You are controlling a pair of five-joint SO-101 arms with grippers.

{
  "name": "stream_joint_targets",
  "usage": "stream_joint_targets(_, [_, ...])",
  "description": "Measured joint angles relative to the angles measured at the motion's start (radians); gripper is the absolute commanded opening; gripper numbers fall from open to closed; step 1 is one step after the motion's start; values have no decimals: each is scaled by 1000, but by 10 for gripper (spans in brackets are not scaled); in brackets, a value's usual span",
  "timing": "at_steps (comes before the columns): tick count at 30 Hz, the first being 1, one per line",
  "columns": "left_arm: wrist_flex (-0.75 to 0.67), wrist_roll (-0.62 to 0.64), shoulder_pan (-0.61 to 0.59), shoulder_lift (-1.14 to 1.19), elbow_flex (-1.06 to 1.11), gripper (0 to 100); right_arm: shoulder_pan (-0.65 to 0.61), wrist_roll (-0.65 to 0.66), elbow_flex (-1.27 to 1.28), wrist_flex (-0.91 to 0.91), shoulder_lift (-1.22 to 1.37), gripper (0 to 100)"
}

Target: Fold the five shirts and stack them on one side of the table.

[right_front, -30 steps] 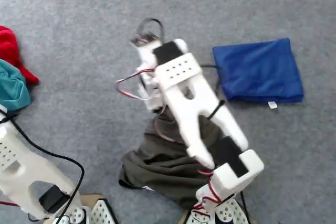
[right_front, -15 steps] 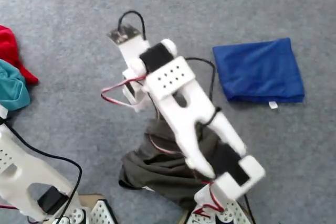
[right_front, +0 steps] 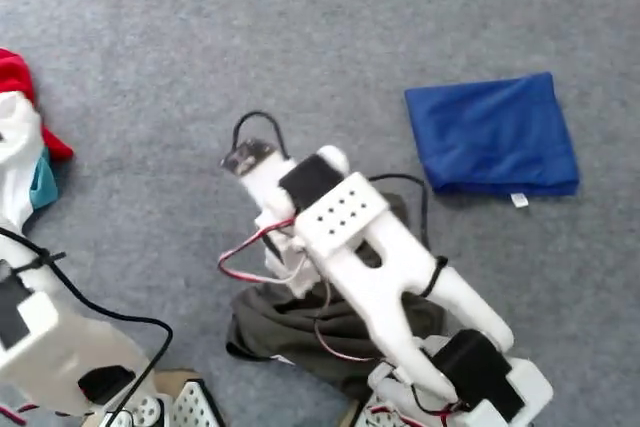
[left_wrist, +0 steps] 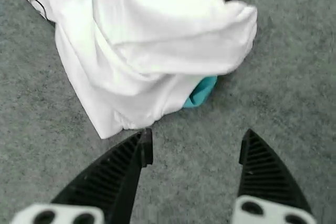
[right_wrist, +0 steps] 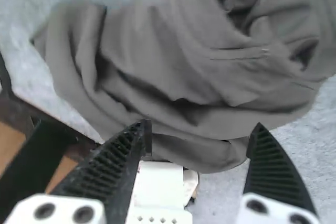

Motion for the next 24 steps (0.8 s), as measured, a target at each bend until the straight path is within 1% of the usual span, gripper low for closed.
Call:
stream_joint_targets(3, [0, -2, 18, -61, 141, 304, -32, 40, 18, -3, 69, 292])
stream_joint_targets(5, [0, -29, 38, -91, 229, 299, -43, 48, 18, -25, 135, 281])
stream_joint_targets(6, [0, -37, 41, -104, 270, 299, -43, 49, 18, -38, 172, 252])
stream_joint_targets(7, [0, -40, 41, -112, 302, 299, -41, 49, 18, -54, 207, 200])
stream_joint_targets(9, [-3, -43, 31, -127, 347, 299, -41, 49, 18, -83, 267, 40])
stream_joint_targets(10, [-12, -46, 14, -130, 361, 299, -41, 49, 18, -94, 296, 7])
stream_joint_targets(11, [-23, -46, -9, -132, 364, 299, -41, 48, 17, -100, 324, 46])
stream_joint_targets(12, [-32, -48, -37, -132, 365, 299, -35, 41, 12, -103, 345, 50])
stream_joint_targets(14, [-58, -48, -94, -133, 373, 299, -2, 6, -38, -100, 370, 10])
stream_joint_targets(17, [-91, -49, -163, -133, 377, 299, 34, -3, -144, -41, 381, 13])
stream_joint_targets(20, [-103, -49, -190, -133, 377, 299, 34, -11, -247, -9, 377, 13])
stream_joint_targets(24, [-104, -49, -201, -133, 382, 299, 34, -12, -318, -5, 313, 14])
